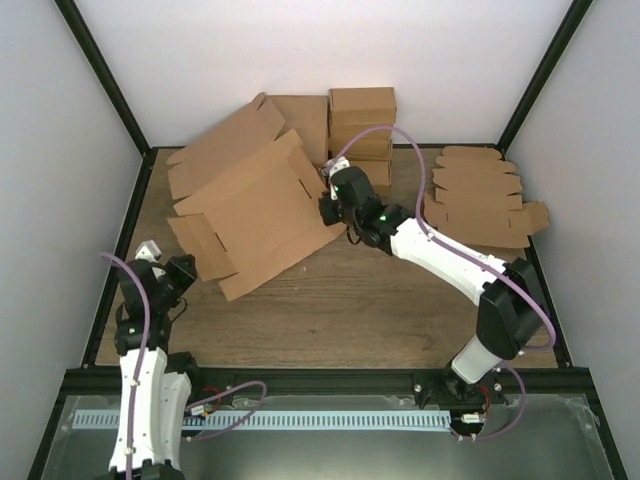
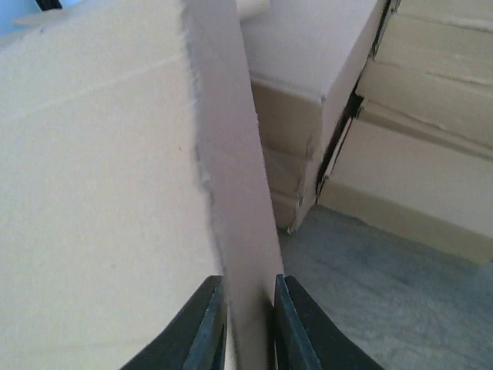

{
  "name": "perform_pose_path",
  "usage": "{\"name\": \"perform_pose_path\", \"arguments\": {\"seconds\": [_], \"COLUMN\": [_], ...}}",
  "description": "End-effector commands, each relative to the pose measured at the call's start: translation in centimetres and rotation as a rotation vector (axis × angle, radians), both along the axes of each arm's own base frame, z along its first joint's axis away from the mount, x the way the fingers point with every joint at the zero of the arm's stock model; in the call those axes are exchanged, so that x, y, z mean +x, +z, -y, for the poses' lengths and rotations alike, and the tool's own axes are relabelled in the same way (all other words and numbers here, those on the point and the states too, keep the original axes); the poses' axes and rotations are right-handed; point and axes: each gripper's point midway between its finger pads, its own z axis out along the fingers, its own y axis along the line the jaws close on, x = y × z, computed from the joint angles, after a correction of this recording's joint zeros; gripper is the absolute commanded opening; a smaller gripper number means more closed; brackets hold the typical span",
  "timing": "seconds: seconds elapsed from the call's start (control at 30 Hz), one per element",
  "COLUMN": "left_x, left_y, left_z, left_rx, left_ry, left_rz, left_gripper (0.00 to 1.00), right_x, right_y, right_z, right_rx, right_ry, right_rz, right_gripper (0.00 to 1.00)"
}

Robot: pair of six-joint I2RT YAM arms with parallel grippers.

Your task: Fold the paper box

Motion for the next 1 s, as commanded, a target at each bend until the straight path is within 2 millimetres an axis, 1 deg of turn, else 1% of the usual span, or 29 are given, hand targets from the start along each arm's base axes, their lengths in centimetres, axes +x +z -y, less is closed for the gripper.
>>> {"name": "perform_pose_path", "arguments": {"seconds": [0.0, 0.03, 0.1, 0.17, 0.23, 0.3, 0.4, 0.43, 0.47, 0.5, 0.57, 0.67, 0.73, 0.83, 0.87, 0.93, 0.97], "left_x": [-1.9, -2.1, -2.3, -2.5, -2.6, -2.6, -2.7, -2.7, -2.7, -2.6, -2.7, -2.8, -2.9, -3.0, -3.1, -3.1, -3.1], "left_y": [3.2, 3.4, 3.1, 3.4, 3.8, 4.4, 6.3, 7.7, 8.8, 9.8, 11.8, 13.3, 13.4, 12.7, 12.4, 12.0, 11.8], "left_z": [2.2, 2.6, 3.7, 4.2, 4.3, 4.1, 3.7, 3.5, 3.4, 3.2, 2.9, 2.6, 2.6, 2.7, 2.7, 2.8, 2.9], "left_rx": [-0.13, -0.15, -0.204, -0.226, -0.225, -0.214, -0.194, -0.182, -0.171, -0.161, -0.144, -0.137, -0.146, -0.173, -0.182, -0.194, -0.198], "left_ry": [-0.056, -0.071, -0.116, -0.139, -0.137, -0.123, -0.106, -0.099, -0.094, -0.088, -0.073, -0.056, -0.049, -0.042, -0.042, -0.043, -0.043], "left_rz": [0.039, 0.029, -0.011, -0.018, -0.015, -0.011, 0.019, 0.046, 0.068, 0.09, 0.134, 0.175, 0.185, 0.19, 0.189, 0.187, 0.184], "left_gripper": [0.05, 0.05, 0.04, 0.04, 0.04, 0.04, 0.04, 0.04, 0.04, 0.04, 0.04, 0.04, 0.04, 0.04, 0.04, 0.04, 0.04], "right_x": [2.4, 2.5, 2.6, 2.1, 1.5, 0.9, 0.1, -0.1, -0.3, -0.5, -1.1, -2.3, -3.5, -5.4, -6.1, -7.9, -8.7], "right_y": [2.7, 2.7, 3.0, 2.8, 2.7, 2.3, 2.4, 2.6, 2.8, 3.2, 4.1, 5.0, 4.8, 4.1, 3.6, 3.7, 3.3], "right_z": [-0.8, -1.1, -1.7, -2.1, -2.3, -2.1, -1.5, -1.2, -0.7, -0.3, 0.4, 1.3, 1.9, 2.4, 2.6, 2.4, 2.2], "right_rx": [0.009, 0.008, 0.015, 0.033, 0.052, 0.06, 0.067, 0.069, 0.068, 0.074, 0.09, 0.148, 0.197, 0.313, 0.36, 0.491, 0.559], "right_ry": [-0.012, -0.004, 0.013, 0.035, 0.052, 0.056, 0.047, 0.039, 0.026, 0.01, -0.009, -0.046, -0.083, -0.129, -0.152, -0.137, -0.127], "right_rz": [0.033, 0.018, -0.004, -0.028, -0.052, -0.076, -0.095, -0.097, -0.098, -0.095, -0.093, -0.133, -0.188, -0.285, -0.323, -0.377, -0.409], "right_gripper": [0.23, 0.27, 0.37, 0.51, 0.7, 0.82, 0.89, 0.92, 0.97, 0.99, 1.0, 1.0, 1.0, 1.0, 1.0, 1.0, 1.0]}}
